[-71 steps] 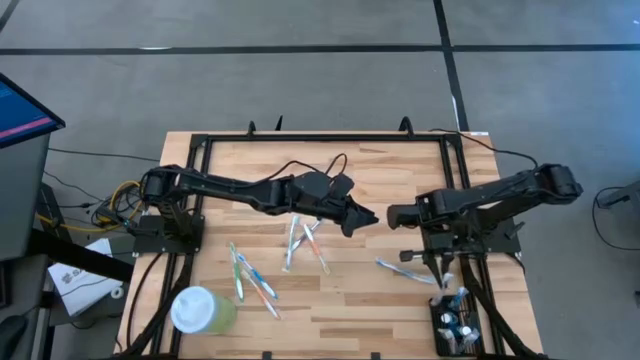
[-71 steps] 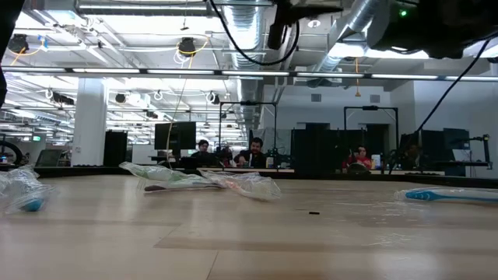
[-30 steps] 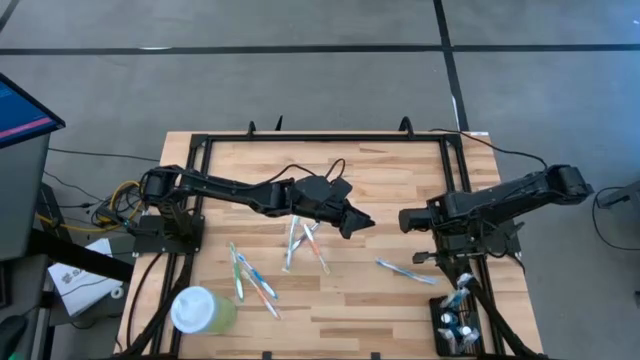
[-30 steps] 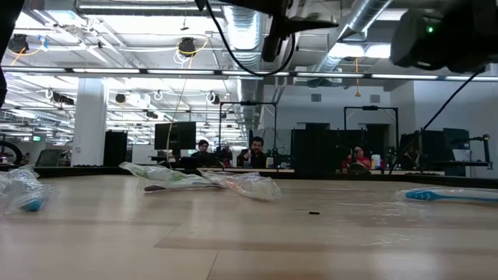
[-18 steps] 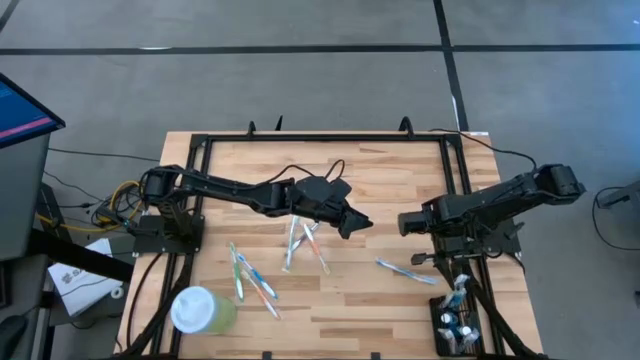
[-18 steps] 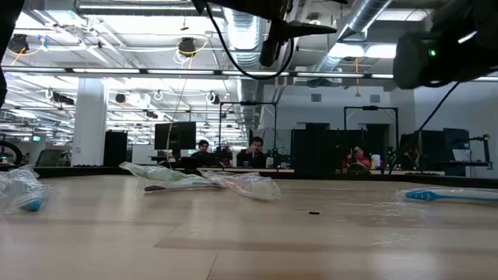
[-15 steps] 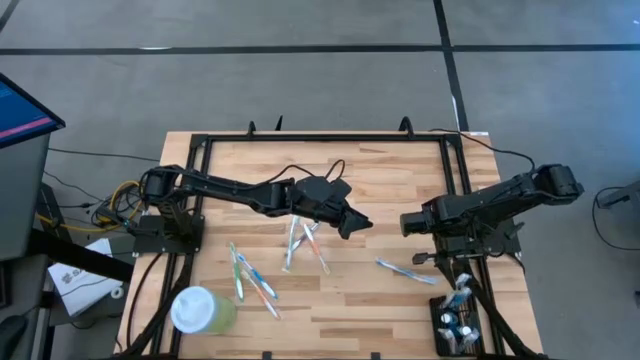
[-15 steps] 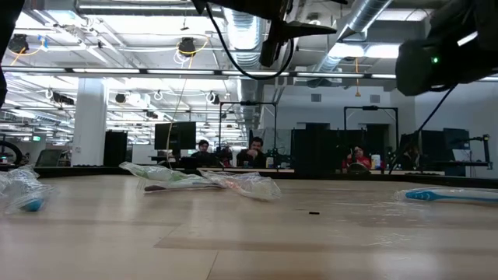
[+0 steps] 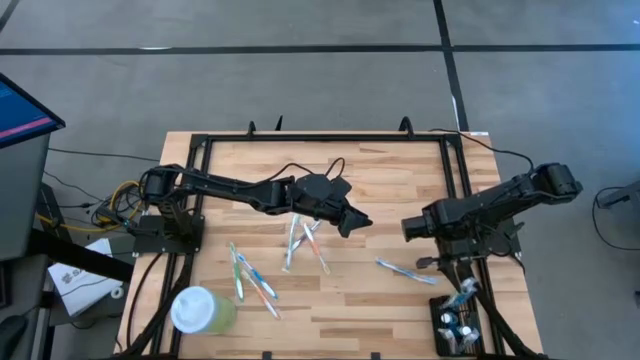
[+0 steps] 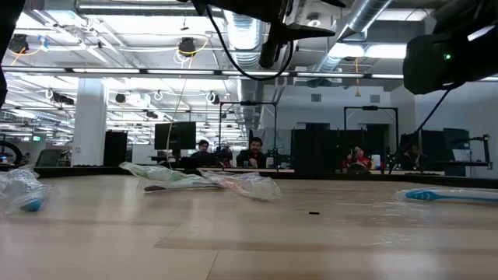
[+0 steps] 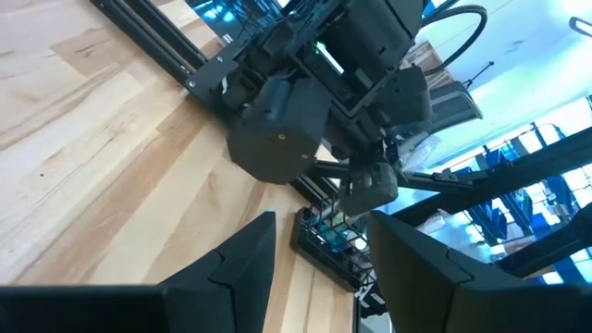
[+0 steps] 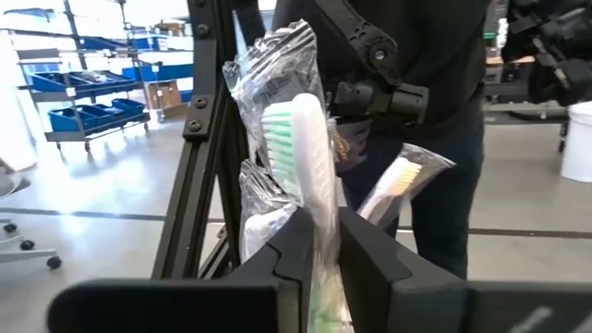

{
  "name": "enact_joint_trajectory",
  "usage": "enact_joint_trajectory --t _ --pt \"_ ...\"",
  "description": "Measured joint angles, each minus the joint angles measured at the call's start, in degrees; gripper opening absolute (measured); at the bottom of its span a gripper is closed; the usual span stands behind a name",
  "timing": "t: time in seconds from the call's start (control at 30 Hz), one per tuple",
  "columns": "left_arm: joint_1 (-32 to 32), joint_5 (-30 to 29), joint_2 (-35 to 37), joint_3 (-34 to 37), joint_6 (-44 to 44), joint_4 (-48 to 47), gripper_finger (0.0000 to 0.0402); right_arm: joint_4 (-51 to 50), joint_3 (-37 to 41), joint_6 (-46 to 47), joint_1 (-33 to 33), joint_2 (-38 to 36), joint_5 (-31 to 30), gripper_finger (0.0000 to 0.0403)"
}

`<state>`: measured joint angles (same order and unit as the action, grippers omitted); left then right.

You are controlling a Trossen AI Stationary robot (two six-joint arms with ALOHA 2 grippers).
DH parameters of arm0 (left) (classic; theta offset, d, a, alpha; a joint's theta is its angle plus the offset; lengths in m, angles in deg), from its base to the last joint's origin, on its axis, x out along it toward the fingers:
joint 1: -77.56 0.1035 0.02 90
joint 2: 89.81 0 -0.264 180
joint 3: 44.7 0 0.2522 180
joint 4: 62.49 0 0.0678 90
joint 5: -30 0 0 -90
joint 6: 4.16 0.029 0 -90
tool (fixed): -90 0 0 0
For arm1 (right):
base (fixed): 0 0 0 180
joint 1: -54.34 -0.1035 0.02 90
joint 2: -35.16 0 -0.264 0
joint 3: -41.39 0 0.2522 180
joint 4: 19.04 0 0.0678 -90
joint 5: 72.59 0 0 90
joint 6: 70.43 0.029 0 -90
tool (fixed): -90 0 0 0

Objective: Pick & Place toothbrushing station
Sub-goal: Put the top left green toothbrush into the black organizer

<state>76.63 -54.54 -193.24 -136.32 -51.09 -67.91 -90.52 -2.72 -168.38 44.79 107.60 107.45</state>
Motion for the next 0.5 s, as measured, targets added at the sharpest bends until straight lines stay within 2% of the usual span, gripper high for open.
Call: enact_joint_trajectory --t 0.37,0.5 --pt "0.0 0.0 0.0 0.0 0.01 -0.02 0.0167 2.32 0.0 0.07 -3.08 0.0 -0.04 0.0047" --pt "0.0 0.0 0.0 0.01 0.01 -0.04 0.0167 4.5 0.0 3.39 -3.6 0.0 -0.03 0.0045"
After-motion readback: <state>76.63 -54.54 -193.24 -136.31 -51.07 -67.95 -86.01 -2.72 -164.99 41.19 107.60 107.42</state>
